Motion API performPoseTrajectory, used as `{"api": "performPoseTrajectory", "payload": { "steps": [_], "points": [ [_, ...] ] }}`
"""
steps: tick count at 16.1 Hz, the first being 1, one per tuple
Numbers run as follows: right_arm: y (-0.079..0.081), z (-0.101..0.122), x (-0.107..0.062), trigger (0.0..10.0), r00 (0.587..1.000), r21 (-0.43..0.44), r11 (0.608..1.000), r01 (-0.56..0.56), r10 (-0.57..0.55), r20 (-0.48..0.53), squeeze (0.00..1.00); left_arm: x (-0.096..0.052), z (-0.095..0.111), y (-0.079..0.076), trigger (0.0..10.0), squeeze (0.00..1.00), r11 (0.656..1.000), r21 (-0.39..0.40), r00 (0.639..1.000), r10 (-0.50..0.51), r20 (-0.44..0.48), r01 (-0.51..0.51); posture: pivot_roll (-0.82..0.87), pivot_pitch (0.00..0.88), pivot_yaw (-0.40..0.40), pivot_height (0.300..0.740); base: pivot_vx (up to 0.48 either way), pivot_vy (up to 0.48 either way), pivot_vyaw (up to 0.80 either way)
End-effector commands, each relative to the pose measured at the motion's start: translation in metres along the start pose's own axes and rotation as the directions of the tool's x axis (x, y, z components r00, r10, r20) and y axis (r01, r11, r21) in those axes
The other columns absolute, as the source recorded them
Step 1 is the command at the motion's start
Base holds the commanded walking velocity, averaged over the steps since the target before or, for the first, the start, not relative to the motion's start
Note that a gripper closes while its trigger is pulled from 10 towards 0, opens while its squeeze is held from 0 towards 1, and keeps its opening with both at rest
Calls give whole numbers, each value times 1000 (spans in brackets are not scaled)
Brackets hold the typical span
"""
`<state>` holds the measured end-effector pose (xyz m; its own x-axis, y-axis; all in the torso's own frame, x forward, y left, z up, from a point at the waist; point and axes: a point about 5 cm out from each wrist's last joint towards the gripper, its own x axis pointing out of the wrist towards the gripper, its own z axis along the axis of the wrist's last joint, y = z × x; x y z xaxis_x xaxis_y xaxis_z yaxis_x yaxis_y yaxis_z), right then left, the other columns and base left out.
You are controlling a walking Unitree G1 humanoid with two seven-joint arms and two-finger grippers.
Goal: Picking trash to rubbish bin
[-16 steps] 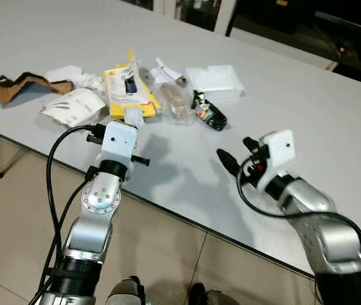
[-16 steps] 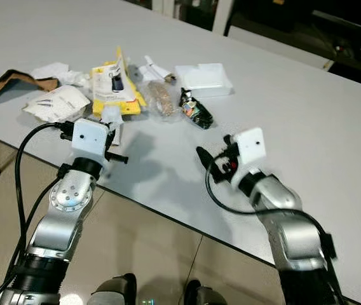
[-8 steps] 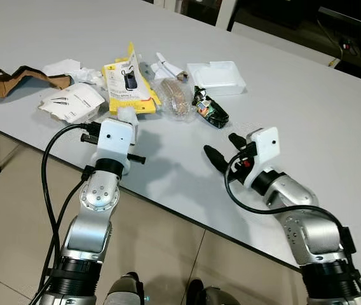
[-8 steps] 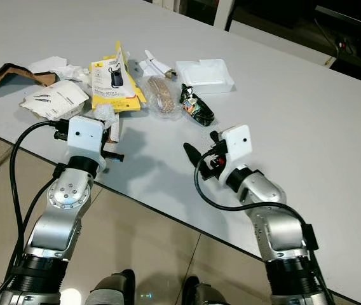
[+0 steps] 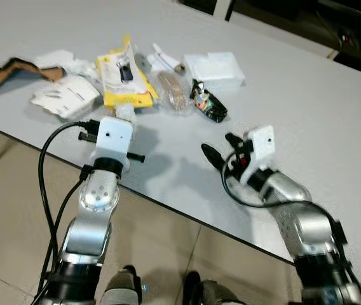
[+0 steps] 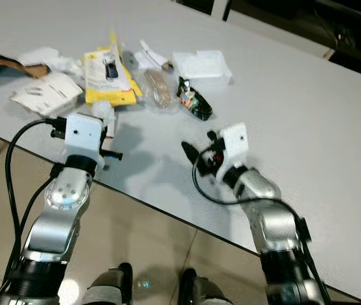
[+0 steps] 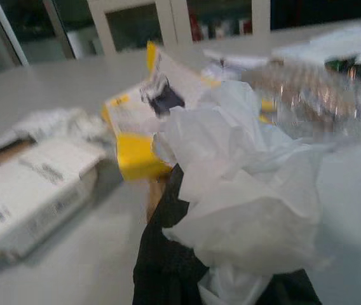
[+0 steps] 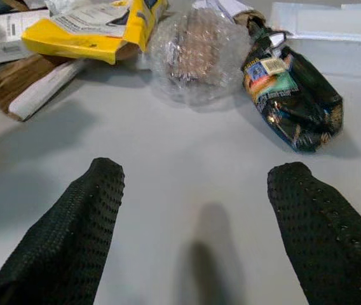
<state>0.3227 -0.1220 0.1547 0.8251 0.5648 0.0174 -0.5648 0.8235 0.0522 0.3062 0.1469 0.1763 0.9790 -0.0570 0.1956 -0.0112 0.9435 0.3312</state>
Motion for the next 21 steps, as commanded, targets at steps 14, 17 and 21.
{"api": "performPoseTrajectory", "payload": {
  "steps": [14,17,21],
  "points": [
    [-50,35,44,10000,991,-129,985,116,-106,79,0,-20,0,16,10000,0,997,54,997,56,-53,-53,422,328,-181,740,0,0,0],
    [-51,34,50,10000,995,-121,988,92,-86,50,0,-21,0,14,10000,0,997,53,997,52,-58,-49,423,332,-182,740,0,0,0],
    [-59,35,51,4706,994,-111,988,108,-106,31,0,-23,-1,17,10000,0,997,59,997,51,-66,-47,436,335,-179,740,0,0,0]
  ]
}}
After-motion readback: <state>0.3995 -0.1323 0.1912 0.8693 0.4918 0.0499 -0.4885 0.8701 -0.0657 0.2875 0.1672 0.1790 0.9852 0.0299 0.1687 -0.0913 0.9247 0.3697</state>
